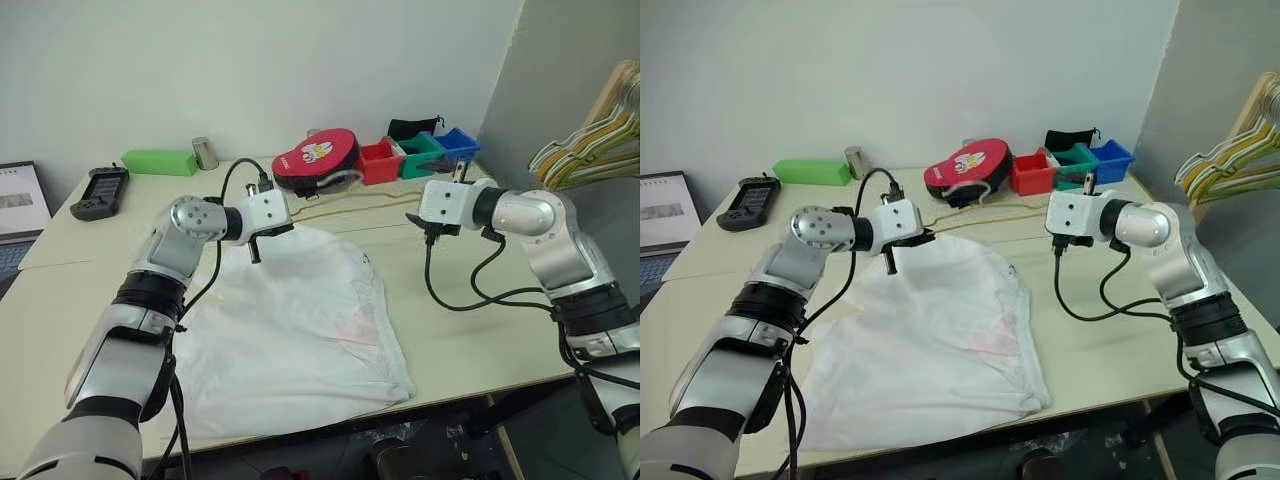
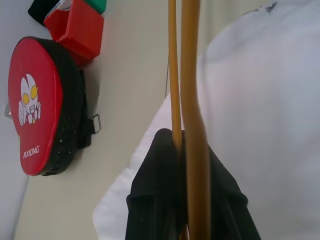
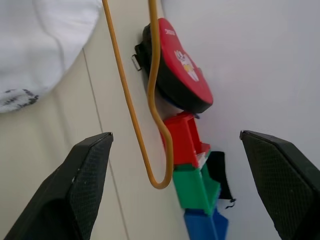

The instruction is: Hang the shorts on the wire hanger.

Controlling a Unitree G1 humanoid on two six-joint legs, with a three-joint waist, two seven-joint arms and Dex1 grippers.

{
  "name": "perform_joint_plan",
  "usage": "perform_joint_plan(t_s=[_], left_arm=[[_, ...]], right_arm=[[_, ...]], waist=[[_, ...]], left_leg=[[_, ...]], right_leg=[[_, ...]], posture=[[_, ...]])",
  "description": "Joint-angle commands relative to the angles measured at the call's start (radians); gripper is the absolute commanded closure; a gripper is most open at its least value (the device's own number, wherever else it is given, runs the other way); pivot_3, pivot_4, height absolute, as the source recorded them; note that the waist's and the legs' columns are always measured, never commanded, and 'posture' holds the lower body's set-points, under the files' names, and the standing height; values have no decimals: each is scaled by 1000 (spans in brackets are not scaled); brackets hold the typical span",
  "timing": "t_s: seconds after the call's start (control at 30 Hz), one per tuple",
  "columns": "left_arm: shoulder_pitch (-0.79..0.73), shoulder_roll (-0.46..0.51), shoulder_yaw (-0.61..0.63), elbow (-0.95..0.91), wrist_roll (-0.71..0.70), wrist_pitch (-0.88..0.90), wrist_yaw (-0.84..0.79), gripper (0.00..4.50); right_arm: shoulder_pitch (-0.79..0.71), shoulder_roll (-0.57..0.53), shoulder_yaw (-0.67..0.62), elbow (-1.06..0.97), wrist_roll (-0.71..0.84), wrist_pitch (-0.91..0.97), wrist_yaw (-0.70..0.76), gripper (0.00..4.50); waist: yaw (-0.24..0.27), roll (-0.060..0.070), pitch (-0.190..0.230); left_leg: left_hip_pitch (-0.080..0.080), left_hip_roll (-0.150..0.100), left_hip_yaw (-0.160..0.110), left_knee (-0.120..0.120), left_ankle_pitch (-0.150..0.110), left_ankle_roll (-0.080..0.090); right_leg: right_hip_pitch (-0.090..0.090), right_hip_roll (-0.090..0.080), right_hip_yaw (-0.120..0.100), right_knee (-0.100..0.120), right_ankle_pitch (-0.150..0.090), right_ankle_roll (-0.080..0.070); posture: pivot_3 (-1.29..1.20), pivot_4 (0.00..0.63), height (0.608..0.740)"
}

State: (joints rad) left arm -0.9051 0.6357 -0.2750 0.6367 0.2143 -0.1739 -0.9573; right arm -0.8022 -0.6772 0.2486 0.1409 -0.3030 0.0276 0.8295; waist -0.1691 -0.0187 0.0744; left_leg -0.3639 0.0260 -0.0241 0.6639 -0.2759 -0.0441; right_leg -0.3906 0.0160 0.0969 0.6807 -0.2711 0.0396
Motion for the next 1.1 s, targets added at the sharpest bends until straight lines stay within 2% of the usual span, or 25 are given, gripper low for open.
perform_joint_plan(t_s=[0.03,0.27,0.47,0.7,0.8,1.1], left_arm=[[-15,20,1,-49,39,-73,47,4500],[-2,38,-28,-120,130,-181,103,4500],[17,40,-35,-153,157,-190,116,4500],[32,33,-24,-161,144,-184,111,4500],[30,28,-23,-162,140,-183,112,4500],[25,19,-27,-168,133,-185,110,4500]], right_arm=[[-10,-6,-18,-49,17,67,35,147],[-25,-31,37,68,-38,47,51,147],[-55,-28,57,142,-74,12,40,147],[-61,-15,50,139,-55,13,61,147],[-59,-14,49,135,-55,11,66,647],[-49,-19,49,132,-64,-2,61,2835]], waist=[[0,0,0],[0,0,0],[-3,0,0],[1,0,0],[5,0,0],[6,0,0]], left_leg=[[0,0,0,0,0,0],[0,0,1,0,0,0],[0,0,2,0,0,0],[0,0,1,0,0,0],[0,0,1,0,0,0],[0,0,1,0,0,0]], right_leg=[[0,0,0,0,0,0],[0,0,0,0,-2,3],[0,0,0,0,-2,3],[0,0,0,0,-2,3],[0,0,0,0,-2,3],[0,0,0,0,0,0]], posture=[[-125,19,740],[-125,19,740],[-125,19,740],[-80,19,740],[-82,17,740],[-85,15,740]])
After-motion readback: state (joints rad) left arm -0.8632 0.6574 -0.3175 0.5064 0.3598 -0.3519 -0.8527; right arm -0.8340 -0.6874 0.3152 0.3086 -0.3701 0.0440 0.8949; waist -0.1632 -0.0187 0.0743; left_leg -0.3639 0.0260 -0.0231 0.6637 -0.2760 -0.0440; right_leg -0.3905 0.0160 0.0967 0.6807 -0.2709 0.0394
